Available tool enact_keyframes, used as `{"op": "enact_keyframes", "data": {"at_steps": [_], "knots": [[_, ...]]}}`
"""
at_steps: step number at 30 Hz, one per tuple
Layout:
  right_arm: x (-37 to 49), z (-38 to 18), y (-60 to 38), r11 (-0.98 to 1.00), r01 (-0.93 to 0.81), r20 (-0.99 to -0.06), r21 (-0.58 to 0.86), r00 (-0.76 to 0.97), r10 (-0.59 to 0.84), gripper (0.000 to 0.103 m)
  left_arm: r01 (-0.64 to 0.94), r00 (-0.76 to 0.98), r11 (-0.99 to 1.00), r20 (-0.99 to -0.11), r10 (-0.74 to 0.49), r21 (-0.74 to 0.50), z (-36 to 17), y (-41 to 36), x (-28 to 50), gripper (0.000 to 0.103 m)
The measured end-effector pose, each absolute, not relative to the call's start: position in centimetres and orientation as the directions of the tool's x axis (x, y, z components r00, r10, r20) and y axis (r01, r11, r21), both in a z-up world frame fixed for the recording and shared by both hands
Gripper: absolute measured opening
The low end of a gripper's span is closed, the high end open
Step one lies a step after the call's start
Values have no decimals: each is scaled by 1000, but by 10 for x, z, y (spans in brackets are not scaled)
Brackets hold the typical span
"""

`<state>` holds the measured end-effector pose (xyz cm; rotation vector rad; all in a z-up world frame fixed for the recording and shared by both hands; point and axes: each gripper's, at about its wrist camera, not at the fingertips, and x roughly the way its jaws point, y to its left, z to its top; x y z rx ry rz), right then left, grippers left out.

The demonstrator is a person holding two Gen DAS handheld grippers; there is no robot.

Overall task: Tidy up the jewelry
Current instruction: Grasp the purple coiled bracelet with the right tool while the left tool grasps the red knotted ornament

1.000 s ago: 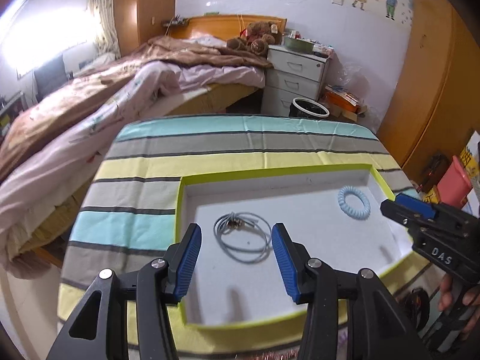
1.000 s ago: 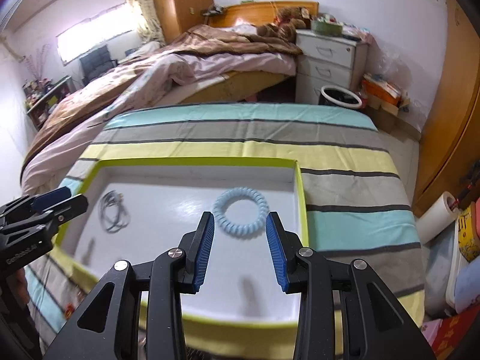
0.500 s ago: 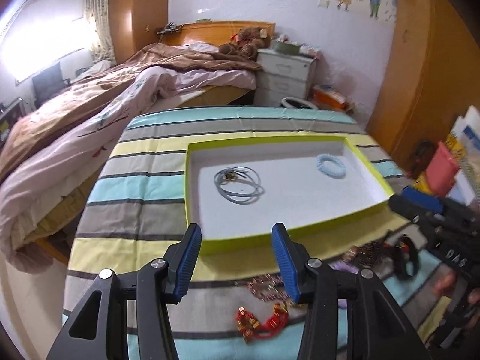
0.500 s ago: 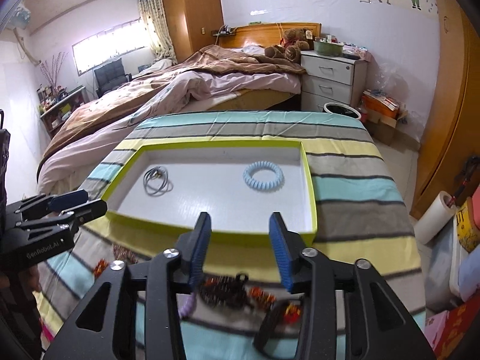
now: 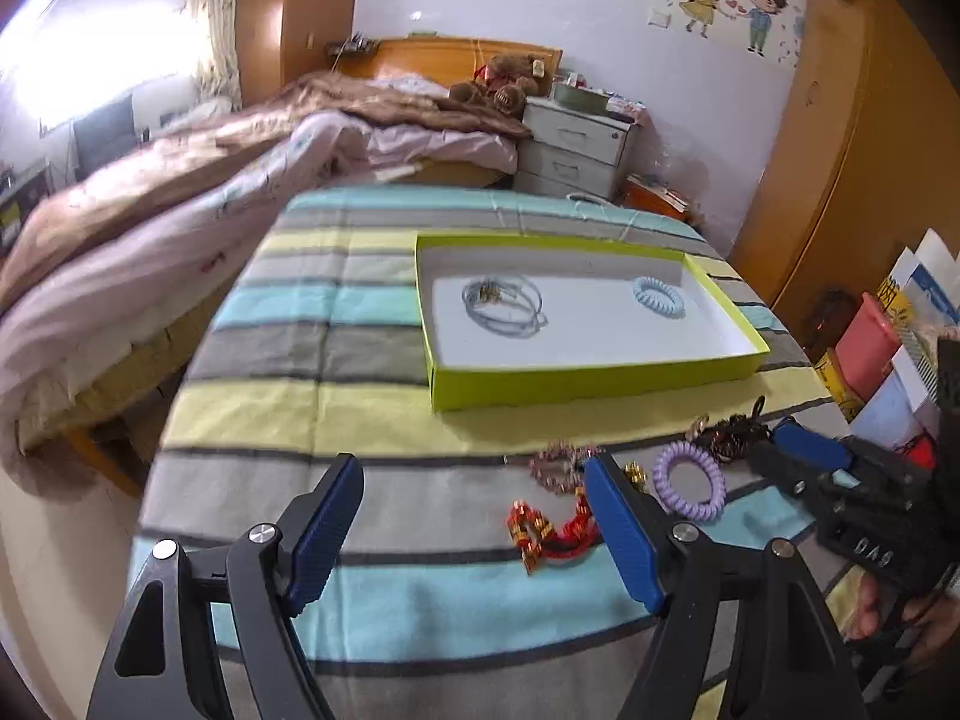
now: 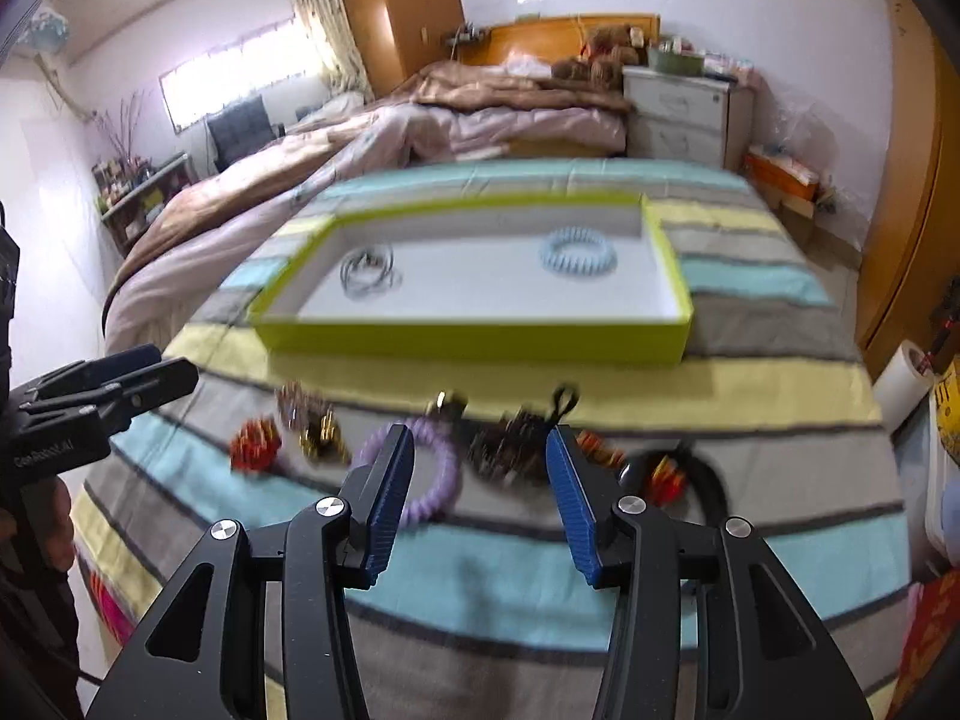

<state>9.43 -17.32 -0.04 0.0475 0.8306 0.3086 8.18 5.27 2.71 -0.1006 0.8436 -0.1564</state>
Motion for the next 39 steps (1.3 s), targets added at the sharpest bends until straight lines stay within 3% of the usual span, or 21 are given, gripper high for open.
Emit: {"op": "enact_keyframes", "data": {"at_steps": [2,15,23,25,28,39], "knots": [[92,-6,-169,952,-256,-733,166,615,292,47,85,634,980,-748,-193,-181,20,58,80,70],[95,-20,-155,954,-267,-761,138,588,275,46,46,611,964,-756,-235,-262,0,67,68,70],[101,-25,-152,959,-261,-782,112,573,247,28,60,614,966,-754,-234,-251,-3,63,63,63],[100,-26,-150,960,-263,-786,90,574,231,18,67,612,965,-754,-239,-252,-3,61,62,63],[97,-26,-148,959,-275,-786,66,577,220,11,77,613,966,-752,-242,-248,-4,57,62,62],[86,-20,-165,964,-245,-757,100,610,233,10,105,606,974,-764,-222,-201,-7,39,73,49]]}}
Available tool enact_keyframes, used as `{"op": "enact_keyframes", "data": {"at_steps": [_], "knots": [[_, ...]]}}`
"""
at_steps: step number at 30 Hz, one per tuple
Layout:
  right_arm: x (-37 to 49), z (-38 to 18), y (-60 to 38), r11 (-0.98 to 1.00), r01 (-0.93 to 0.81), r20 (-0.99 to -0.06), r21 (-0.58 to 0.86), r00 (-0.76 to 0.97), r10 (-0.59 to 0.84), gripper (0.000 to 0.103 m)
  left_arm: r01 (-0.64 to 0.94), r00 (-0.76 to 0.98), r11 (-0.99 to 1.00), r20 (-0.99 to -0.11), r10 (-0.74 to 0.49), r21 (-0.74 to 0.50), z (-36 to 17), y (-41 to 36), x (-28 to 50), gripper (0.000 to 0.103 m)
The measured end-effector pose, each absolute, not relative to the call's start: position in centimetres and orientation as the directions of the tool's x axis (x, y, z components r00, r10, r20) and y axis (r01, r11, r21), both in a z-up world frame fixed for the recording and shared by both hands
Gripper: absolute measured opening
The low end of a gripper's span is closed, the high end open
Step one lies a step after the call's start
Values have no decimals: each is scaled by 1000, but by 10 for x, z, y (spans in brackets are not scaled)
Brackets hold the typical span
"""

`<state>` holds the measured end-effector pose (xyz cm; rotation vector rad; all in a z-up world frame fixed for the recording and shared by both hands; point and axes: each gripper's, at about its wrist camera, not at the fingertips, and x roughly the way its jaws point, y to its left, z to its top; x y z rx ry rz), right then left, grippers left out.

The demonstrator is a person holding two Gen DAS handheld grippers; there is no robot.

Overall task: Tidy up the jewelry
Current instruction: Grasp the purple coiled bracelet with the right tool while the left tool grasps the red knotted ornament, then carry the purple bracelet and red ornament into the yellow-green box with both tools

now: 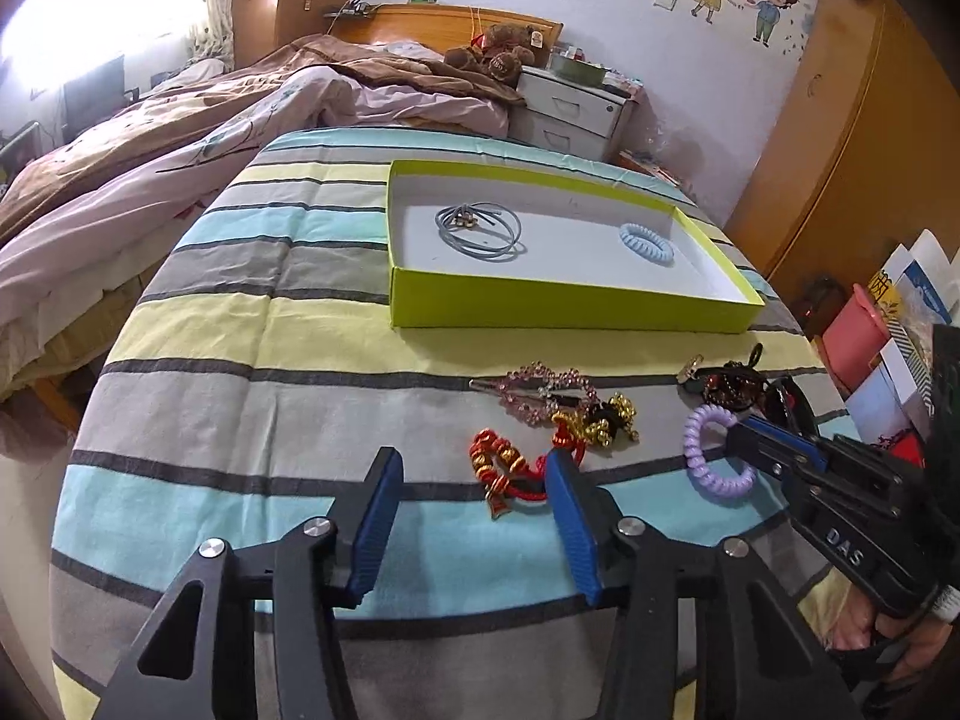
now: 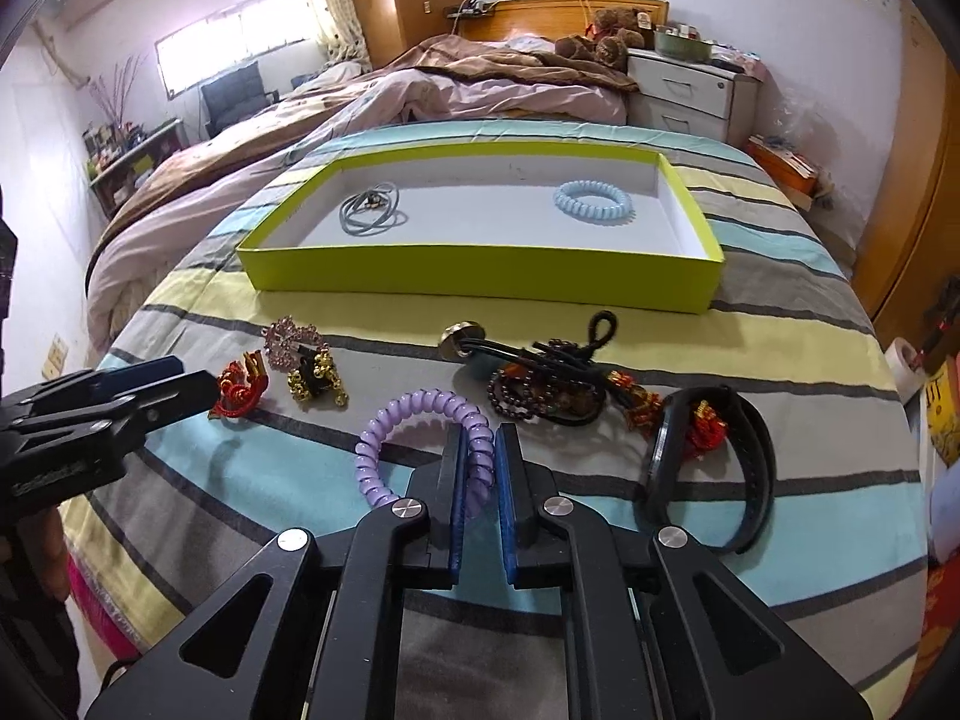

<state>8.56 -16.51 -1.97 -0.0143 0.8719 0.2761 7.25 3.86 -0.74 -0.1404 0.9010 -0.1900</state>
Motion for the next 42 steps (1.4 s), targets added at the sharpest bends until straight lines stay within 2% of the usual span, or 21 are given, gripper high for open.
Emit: {"op": "enact_keyframes", "data": {"at_steps": [9,14,23,26,42], "knots": [[82,-19,-167,962,-244,-751,123,611,251,10,114,593,977,-777,-211,-179,-16,22,85,49],[81,-20,-166,960,-249,-746,132,613,261,10,126,597,984,-782,-178,-128,-17,11,87,49],[80,-20,-166,957,-254,-742,139,613,271,10,140,610,987,-778,-151,-82,-17,7,80,24],[80,-19,-167,957,-255,-739,140,616,272,10,134,614,987,-774,-156,-93,-17,10,79,21],[78,-12,-169,956,-253,-724,148,631,279,10,134,658,985,-733,-172,-111,-5,16,73,19]]}}
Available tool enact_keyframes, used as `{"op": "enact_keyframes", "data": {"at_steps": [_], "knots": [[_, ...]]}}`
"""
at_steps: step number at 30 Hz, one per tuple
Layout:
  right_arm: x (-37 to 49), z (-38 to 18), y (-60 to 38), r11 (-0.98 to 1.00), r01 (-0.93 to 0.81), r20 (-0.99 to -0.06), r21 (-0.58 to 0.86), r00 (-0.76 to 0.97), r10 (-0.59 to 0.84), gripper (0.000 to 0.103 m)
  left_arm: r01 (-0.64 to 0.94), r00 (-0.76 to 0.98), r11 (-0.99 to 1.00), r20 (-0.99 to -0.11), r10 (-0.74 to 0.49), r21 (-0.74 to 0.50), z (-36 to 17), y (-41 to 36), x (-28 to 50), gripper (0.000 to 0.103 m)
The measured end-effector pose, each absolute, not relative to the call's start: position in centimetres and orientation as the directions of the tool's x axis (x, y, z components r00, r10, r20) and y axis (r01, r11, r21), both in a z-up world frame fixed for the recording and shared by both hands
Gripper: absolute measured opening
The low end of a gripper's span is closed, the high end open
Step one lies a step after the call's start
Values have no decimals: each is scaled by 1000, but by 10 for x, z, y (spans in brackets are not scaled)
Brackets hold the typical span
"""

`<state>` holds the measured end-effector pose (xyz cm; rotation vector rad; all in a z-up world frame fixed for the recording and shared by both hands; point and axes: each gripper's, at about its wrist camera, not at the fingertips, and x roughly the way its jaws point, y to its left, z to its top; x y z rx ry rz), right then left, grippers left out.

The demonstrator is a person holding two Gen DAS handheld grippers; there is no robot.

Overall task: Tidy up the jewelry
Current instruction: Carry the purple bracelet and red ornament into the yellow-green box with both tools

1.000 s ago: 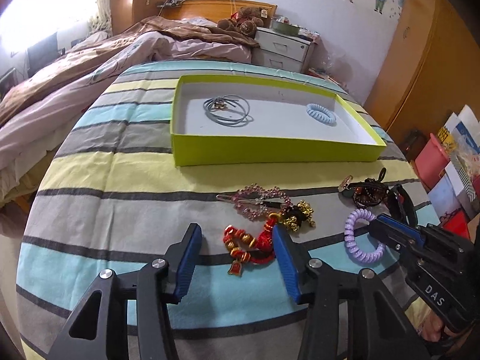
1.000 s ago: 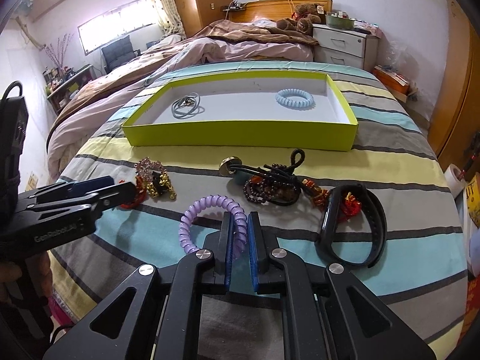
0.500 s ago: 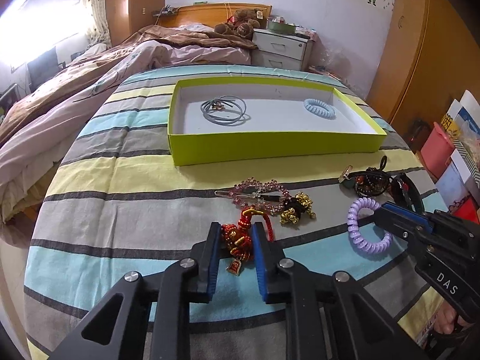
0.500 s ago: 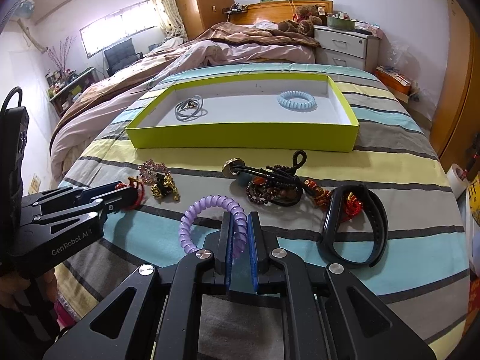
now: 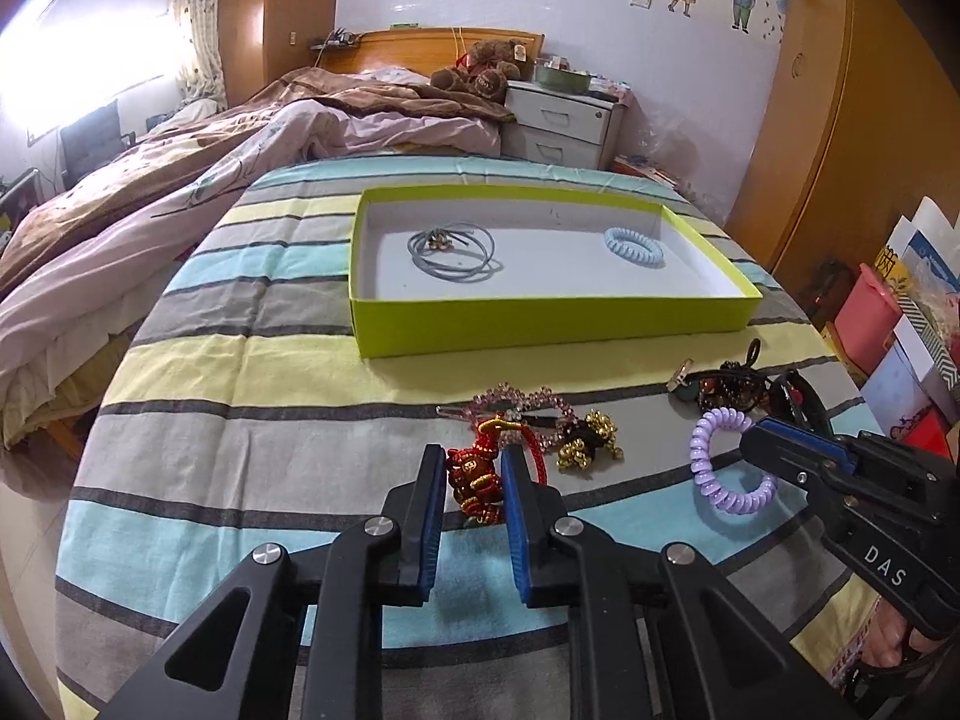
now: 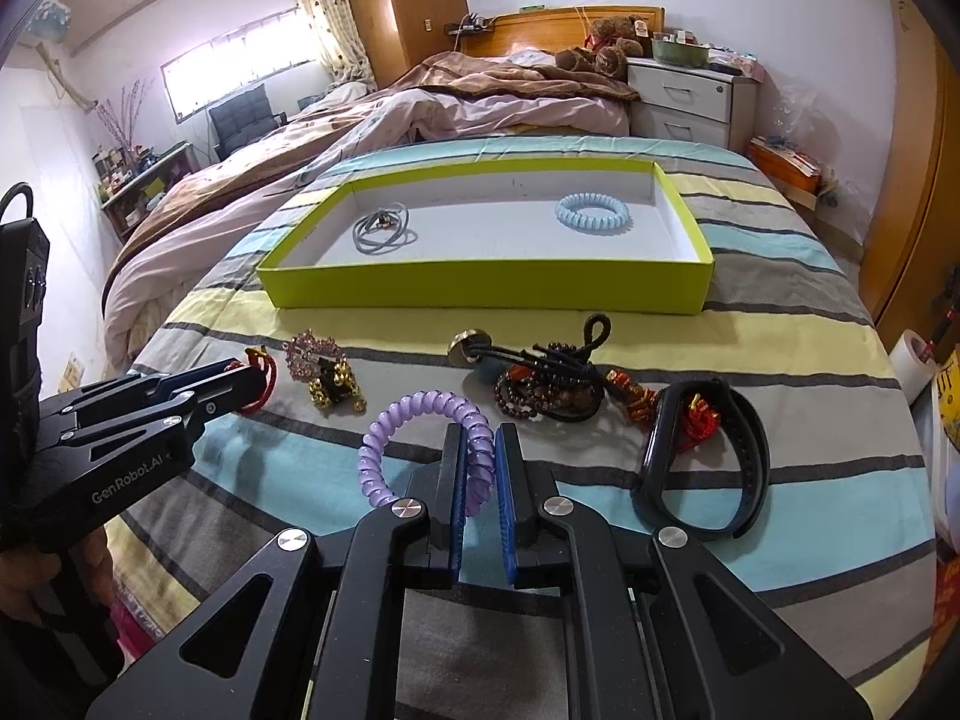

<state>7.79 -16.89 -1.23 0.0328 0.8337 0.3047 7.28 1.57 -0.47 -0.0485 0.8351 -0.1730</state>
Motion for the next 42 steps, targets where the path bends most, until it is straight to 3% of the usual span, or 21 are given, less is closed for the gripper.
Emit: {"op": "enact_keyframes", "data": {"at_steps": [22,42], "knots": [[133,36,-170,961,-255,-678,110,688,260,10,149,681,982,-708,-188,-118,36,23,125,19],[238,17,-152,963,-255,-754,86,615,230,10,127,644,983,-743,-184,-133,21,26,201,19]]}}
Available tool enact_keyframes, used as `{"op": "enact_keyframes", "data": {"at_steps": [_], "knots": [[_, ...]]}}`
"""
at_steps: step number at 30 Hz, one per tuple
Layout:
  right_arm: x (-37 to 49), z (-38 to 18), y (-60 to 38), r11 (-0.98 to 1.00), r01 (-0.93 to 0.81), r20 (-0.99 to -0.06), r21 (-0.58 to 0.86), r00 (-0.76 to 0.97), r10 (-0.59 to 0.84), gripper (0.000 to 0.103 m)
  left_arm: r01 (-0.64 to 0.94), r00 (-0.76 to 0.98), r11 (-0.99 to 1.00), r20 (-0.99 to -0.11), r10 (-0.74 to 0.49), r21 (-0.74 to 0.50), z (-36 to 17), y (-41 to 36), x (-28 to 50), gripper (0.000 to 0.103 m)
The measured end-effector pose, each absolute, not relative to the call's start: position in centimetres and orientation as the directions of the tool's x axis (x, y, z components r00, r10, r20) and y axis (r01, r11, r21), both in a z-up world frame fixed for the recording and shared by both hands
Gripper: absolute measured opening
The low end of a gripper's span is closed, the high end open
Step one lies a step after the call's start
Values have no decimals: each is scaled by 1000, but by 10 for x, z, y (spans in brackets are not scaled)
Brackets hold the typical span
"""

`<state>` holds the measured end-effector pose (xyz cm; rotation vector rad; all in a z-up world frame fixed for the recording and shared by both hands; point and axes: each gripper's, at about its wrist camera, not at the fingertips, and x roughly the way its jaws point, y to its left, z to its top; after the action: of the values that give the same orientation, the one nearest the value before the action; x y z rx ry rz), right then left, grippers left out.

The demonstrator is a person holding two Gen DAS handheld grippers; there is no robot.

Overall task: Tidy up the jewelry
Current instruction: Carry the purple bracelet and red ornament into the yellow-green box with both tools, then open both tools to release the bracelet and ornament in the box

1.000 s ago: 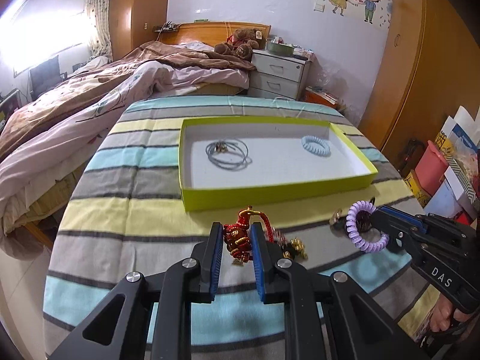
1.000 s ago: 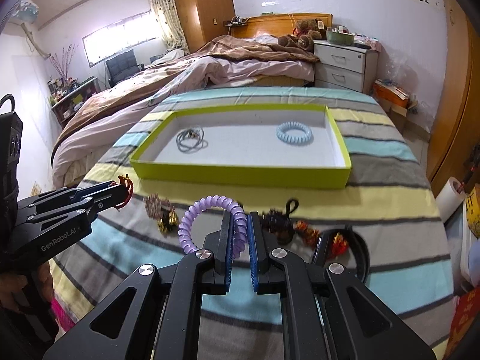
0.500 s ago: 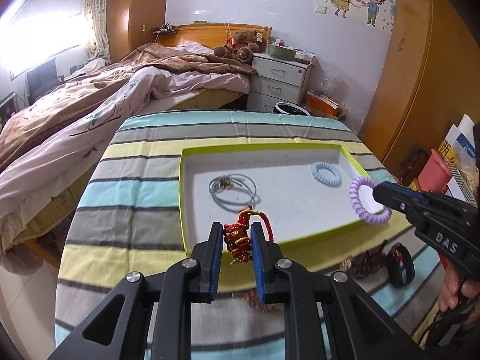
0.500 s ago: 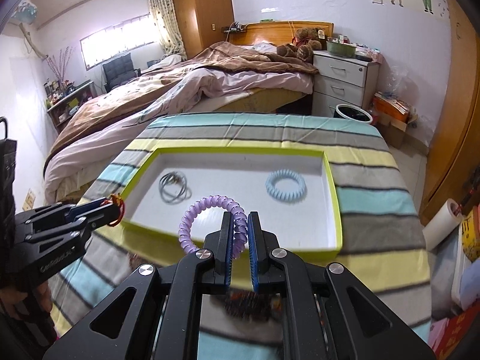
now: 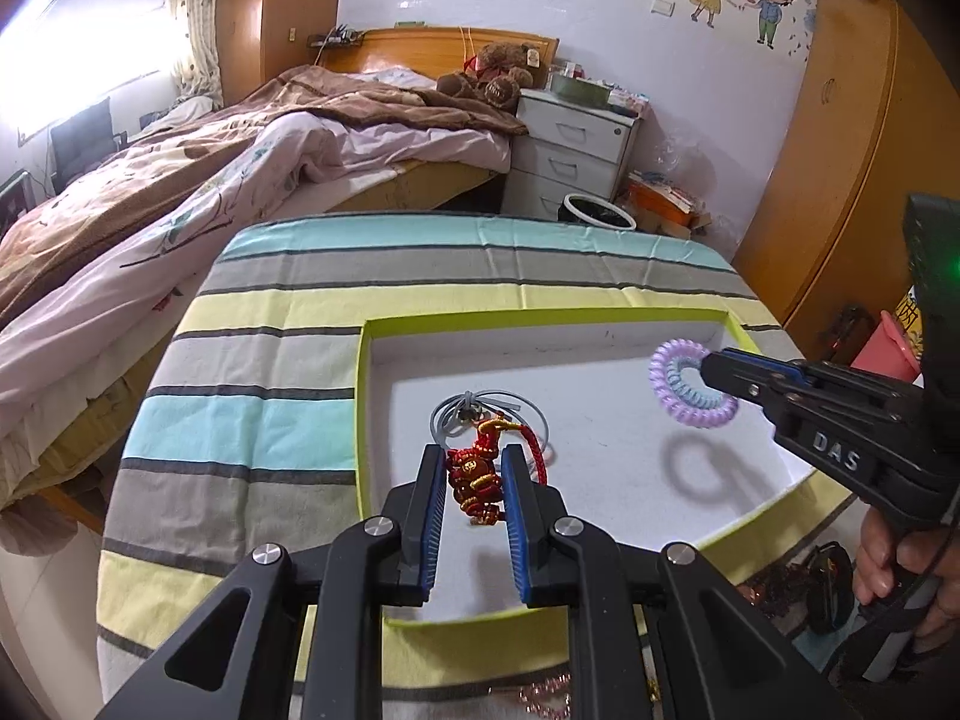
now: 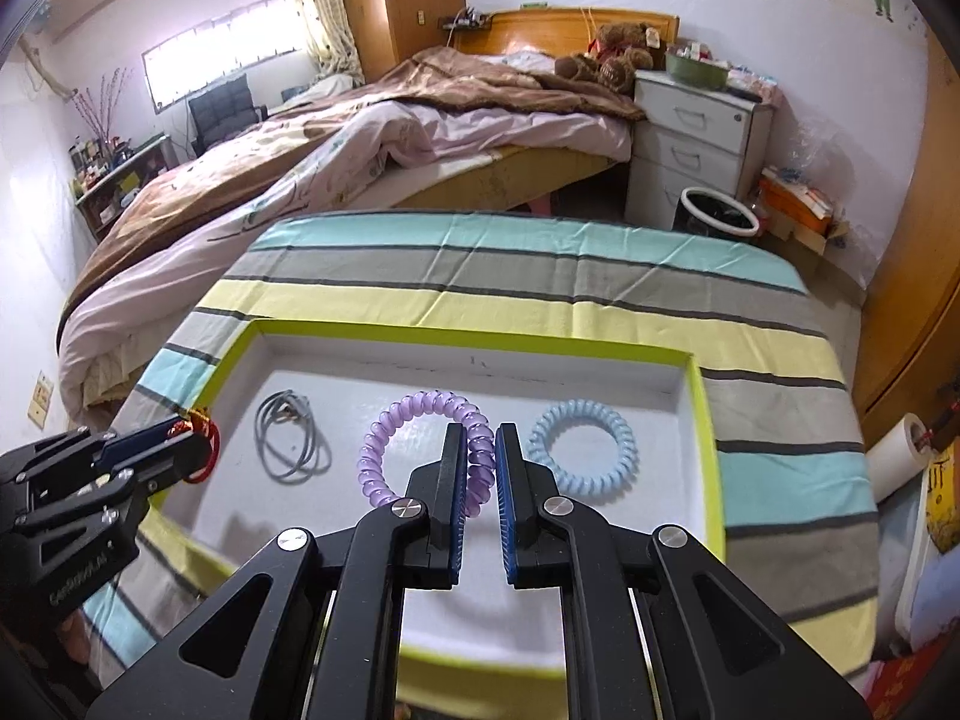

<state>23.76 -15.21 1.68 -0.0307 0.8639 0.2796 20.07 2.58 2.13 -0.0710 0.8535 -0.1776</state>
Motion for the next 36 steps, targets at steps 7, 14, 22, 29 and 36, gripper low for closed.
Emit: {"op": "enact_keyframes", "data": {"at_steps": [7,14,22,29,36], "knots": [[266,-2,-146,964,-251,-789,89,572,222,10,122,614,983,-768,-184,-139,7,24,214,19],[277,-11,-142,964,-254,-809,81,548,212,10,122,595,986,-787,-165,-114,-4,19,219,19],[279,-16,-139,961,-269,-823,62,531,201,10,115,583,985,-794,-172,-129,-8,21,222,19],[282,-19,-139,961,-269,-830,70,519,206,10,117,582,983,-793,-181,-139,-9,22,222,19],[281,-18,-139,961,-265,-824,80,525,213,17,119,587,982,-787,-189,-147,-8,22,221,30]]}}
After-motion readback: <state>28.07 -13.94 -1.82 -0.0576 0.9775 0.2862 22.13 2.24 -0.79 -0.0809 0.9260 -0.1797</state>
